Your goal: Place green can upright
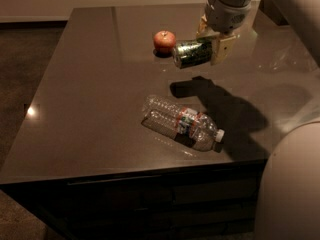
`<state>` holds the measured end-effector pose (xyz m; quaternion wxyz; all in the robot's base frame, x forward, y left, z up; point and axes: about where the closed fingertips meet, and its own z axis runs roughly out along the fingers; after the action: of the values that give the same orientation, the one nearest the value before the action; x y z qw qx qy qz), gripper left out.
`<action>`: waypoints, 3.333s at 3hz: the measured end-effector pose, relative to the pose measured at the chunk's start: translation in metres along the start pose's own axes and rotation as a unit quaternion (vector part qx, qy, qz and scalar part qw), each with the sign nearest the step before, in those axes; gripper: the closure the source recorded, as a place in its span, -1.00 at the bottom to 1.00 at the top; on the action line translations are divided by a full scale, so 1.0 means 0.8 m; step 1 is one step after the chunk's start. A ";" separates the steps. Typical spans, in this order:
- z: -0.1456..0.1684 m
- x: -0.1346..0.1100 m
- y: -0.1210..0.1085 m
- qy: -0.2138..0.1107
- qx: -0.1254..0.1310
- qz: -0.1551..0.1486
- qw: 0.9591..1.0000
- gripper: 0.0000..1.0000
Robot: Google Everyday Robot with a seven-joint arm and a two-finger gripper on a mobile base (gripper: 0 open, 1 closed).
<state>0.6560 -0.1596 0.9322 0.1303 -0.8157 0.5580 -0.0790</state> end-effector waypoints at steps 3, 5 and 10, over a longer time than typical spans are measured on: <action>-0.017 -0.009 -0.031 -0.026 0.072 -0.220 0.972 1.00; -0.012 -0.014 -0.036 -0.040 0.092 -0.233 0.967 1.00; -0.047 -0.057 -0.117 -0.001 0.276 -0.555 0.784 1.00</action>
Offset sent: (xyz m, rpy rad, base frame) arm 0.0099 0.0159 0.0392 0.0257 -0.2333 0.6327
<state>0.7129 -0.0899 0.9968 0.2841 -0.9139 -0.0371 -0.2876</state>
